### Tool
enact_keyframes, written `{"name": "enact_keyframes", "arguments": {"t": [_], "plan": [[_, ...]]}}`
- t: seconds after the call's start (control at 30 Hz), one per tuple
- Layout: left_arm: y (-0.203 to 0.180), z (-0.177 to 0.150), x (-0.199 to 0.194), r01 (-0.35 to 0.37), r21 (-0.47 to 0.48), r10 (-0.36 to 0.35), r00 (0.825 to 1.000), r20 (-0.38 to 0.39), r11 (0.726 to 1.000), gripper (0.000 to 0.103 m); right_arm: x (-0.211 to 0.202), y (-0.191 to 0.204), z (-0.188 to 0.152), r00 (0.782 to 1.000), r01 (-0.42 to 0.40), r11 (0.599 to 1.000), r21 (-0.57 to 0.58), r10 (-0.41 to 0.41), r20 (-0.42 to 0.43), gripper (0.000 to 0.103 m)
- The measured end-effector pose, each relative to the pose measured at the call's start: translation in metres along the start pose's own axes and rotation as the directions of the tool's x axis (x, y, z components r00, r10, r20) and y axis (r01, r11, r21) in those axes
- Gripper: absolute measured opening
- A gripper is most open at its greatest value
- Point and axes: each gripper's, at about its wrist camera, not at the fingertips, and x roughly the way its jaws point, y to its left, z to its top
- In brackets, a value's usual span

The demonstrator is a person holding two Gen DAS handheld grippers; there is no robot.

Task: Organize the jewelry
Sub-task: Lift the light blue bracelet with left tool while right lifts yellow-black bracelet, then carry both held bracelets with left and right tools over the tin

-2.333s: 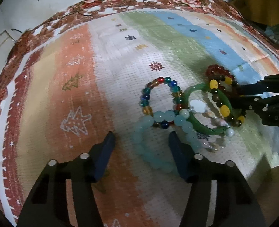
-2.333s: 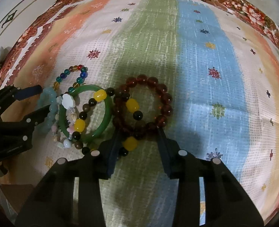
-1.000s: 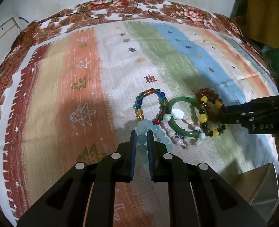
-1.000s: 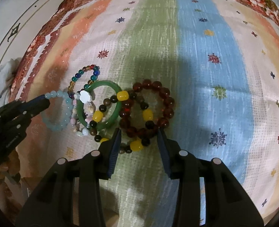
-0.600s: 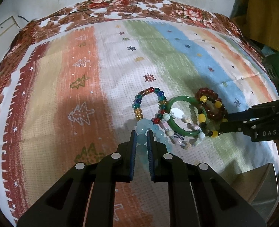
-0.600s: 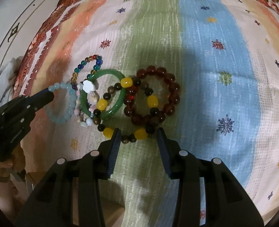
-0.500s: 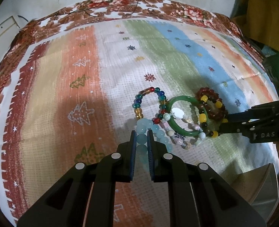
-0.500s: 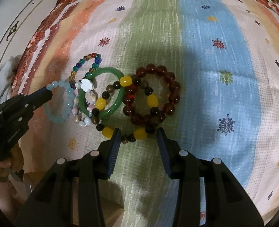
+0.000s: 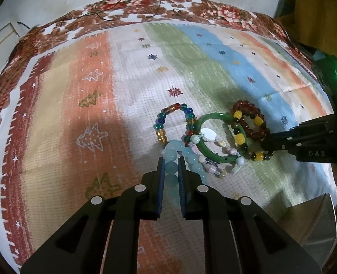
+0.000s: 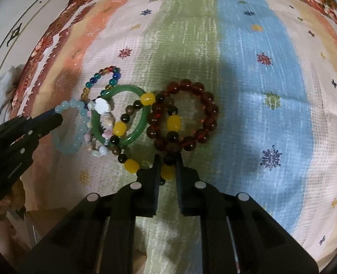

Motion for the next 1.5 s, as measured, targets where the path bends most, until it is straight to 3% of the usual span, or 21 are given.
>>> {"name": "enact_keyframes", "arguments": {"t": [0.67, 0.93, 1.5], "plan": [[-0.005, -0.006, -0.042, 0.007, -0.036, -0.005, 0.999, 0.042, 0.999, 0.011, -0.051, 0.04, -0.016, 0.991, 0.058, 0.984, -0.171, -0.036, 0.127, 0.014], [-0.012, -0.008, -0.06, -0.005, -0.036, 0.007, 0.997, 0.075, 0.999, 0.011, -0.071, 0.049, -0.023, 0.983, 0.061, 0.982, -0.18, -0.027, 0.182, 0.014], [-0.022, -0.013, -0.1, 0.054, -0.048, -0.046, 0.987, 0.152, 0.997, 0.011, -0.112, 0.068, -0.039, 0.963, 0.061, 0.973, -0.222, 0.001, 0.27, 0.014]]}}
